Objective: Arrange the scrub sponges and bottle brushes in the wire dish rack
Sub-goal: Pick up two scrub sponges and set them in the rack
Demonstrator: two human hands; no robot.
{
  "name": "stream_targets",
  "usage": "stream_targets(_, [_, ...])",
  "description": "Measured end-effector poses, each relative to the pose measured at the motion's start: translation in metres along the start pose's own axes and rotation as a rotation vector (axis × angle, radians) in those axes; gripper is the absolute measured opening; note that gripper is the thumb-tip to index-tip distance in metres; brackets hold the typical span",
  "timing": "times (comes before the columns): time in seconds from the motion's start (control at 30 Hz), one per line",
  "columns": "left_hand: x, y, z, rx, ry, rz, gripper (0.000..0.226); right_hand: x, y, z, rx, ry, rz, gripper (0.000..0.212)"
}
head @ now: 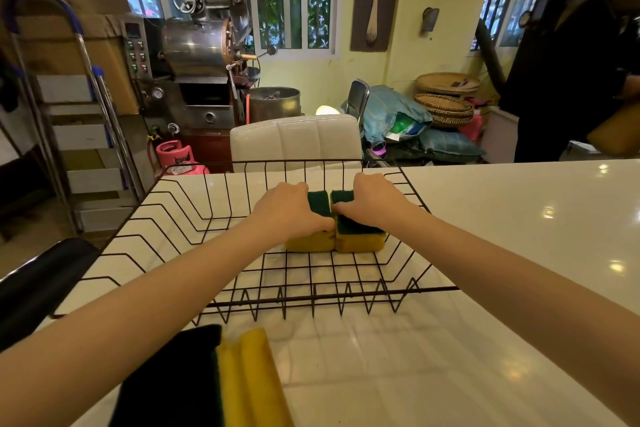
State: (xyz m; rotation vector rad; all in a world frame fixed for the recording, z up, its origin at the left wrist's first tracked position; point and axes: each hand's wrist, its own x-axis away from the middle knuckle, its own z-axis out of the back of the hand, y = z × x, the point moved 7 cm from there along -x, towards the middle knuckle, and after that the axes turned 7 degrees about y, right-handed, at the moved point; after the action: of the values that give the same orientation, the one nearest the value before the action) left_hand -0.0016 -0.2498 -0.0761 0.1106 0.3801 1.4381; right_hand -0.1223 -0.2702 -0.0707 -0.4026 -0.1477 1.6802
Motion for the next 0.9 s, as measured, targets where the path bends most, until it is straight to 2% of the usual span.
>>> stream_targets(0.33, [-0.002,-0.004,-0.001,-0.025,-0.002,0.005,0.056,0.001,-0.004,-0.002,-0.015,0.05,0.031,0.041])
stream_targets(0.5, [-0.004,-0.004,-0.005,0.004,-0.084,0.016,0.06,0.001,-0.005,-0.007,0.04,0.043,0.041,0.043])
stream_targets(0.77, [0.003,-0.018,-0.001,0.246,-0.426,0.145,0.057,0.005,-0.008,-0.004,0.158,-0.199,0.071,0.031])
stream_targets(0.9, [0.018,-0.024,0.016,0.294,-0.442,0.149,0.055,0.014,-0.014,0.008,0.18,-0.299,0.088,0.037])
